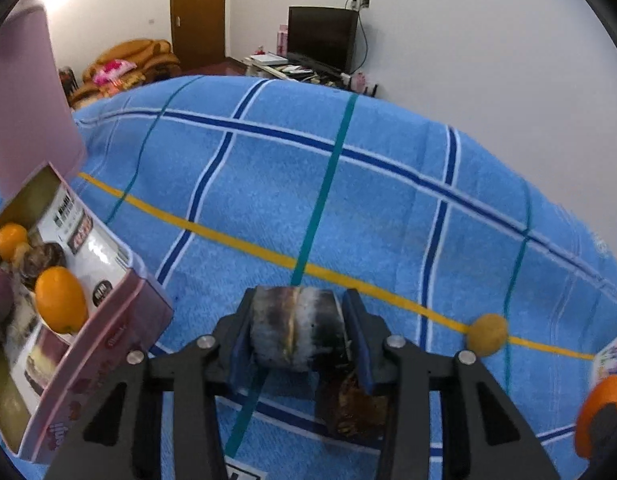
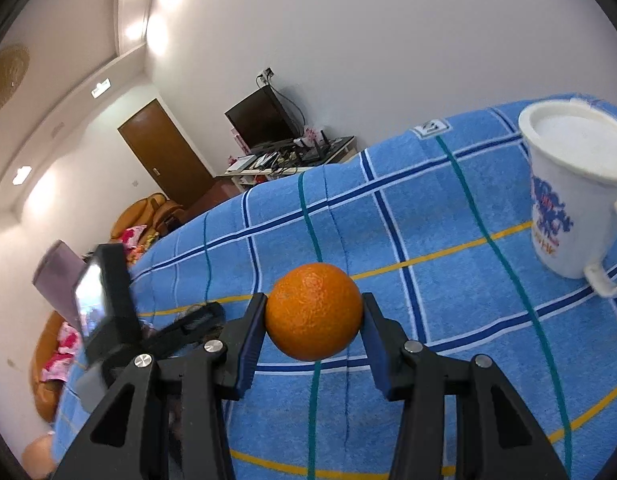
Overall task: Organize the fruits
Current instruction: 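Grasp an orange with the right tool while the left tool grasps a sugarcane piece, then carry the orange and sugarcane piece over the tin box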
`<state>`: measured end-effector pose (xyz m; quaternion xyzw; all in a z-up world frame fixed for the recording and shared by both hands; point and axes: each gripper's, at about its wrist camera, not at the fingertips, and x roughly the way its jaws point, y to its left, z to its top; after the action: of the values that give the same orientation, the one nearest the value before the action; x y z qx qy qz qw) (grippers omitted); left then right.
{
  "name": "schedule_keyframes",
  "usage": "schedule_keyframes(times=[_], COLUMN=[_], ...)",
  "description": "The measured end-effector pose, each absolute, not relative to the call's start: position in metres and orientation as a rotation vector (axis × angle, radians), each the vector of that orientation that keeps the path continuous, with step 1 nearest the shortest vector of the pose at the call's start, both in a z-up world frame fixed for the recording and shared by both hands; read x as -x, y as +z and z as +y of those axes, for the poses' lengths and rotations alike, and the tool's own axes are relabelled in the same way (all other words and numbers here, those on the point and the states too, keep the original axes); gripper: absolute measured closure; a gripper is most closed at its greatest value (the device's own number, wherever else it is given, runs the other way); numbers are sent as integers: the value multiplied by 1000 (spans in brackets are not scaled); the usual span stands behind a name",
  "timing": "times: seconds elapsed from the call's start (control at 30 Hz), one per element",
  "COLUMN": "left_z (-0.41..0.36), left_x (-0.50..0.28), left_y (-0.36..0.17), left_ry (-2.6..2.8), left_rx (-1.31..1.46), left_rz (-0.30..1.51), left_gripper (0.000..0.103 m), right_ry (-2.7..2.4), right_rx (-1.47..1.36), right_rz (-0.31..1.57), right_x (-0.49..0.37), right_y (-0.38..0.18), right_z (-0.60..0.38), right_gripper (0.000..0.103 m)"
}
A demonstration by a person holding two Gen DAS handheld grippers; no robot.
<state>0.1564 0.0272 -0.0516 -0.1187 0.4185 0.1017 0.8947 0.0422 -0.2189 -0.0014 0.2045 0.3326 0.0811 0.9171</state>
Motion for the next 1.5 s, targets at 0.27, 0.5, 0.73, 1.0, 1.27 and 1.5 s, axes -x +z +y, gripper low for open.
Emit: schedule_keyframes(times=[0.27, 0.5, 0.73, 1.0, 1.27, 1.5], left_z=[25, 18, 31, 49, 58, 61], left_x=[-104, -68, -46, -38, -36, -31], left_y=[-21, -21, -14, -9, -10, -6], left_ry=[84, -8, -46, -87, -108, -124], left_rx=[131, -46, -126, -39, -21, -20], left_rz=[707, 665, 597, 547, 553, 544], left_gripper=[59, 59, 60, 60, 60, 60], right_ry=[124, 109, 105, 64, 43, 31], right_rx=[-298, -218, -168, -125, -60, -56], right_rz=[616, 573, 554, 512, 493, 519], right_x=[-36, -31, -26, -15, -2, 1], right_y=[4, 5, 2, 6, 10, 9], right_z=[-205, -193, -177, -166, -145, -132], right_gripper=[55, 55, 55, 55, 55, 55])
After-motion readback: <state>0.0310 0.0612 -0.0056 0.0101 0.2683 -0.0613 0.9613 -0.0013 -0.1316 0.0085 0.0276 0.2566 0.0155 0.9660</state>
